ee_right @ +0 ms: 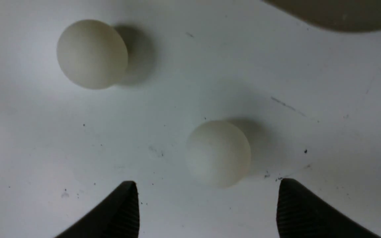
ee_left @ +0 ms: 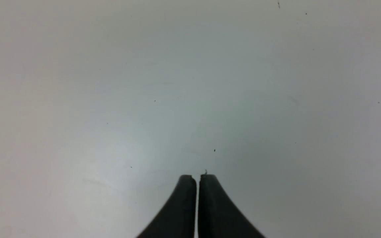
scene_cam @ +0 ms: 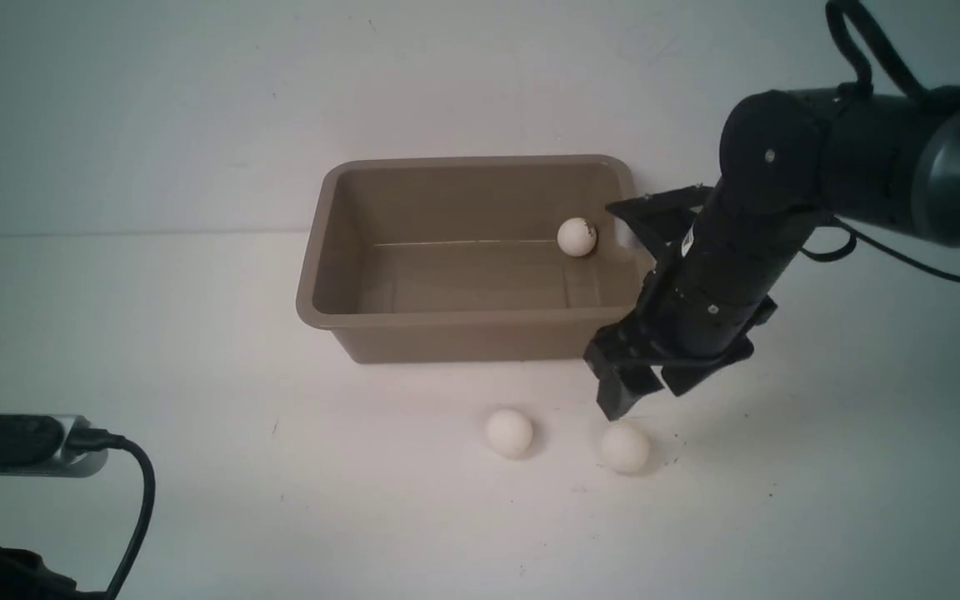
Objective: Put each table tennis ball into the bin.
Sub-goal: Use the right arm to clamp the table tennis ball closest to it
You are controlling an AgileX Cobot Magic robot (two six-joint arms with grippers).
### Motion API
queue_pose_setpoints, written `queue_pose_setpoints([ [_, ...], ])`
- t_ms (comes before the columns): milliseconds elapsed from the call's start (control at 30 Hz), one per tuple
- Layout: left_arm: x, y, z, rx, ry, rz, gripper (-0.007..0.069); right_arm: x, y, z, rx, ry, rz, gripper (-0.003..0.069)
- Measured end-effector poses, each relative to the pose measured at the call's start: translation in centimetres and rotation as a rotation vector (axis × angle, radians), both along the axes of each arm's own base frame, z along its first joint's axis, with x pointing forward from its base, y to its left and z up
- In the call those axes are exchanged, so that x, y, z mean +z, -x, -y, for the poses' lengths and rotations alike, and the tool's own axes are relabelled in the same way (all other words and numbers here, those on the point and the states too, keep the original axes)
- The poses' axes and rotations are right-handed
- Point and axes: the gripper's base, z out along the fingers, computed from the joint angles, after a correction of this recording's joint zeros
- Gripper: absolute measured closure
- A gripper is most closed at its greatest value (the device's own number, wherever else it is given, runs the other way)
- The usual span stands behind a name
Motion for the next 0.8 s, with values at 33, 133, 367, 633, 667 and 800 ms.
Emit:
queue_pose_setpoints([
  [33,0.0,0.0,0.0,0.000,0.000,0.000,0.0629,0.0,0.0,-0.2,0.004,-0.001,0.009,0.0161],
  [133,0.0,0.0,0.0,0.000,0.000,0.000,0.0629,-0.8,0.1,-1.2,0.015,0.030,0.025,0.0177],
  [367,0.0,0.0,0.0,0.000,0.000,0.000,0.0629,-2.9,0.0,-2.3,0.024,0.126,0.041,0.0195],
  [633,0.0,0.0,0.0,0.000,0.000,0.000,0.0629,-3.3,-0.3,-2.4,0.026,0.128,0.068,0.0195],
  [667,0.0,0.0,0.0,0.000,0.000,0.000,0.0629,-3.3,-0.3,-2.5,0.027,0.127,0.069,0.0195],
  [800,0.0,0.0,0.0,0.000,0.000,0.000,0.0629,-4.4,-0.4,-2.8,0.033,0.136,0.054,0.0195],
])
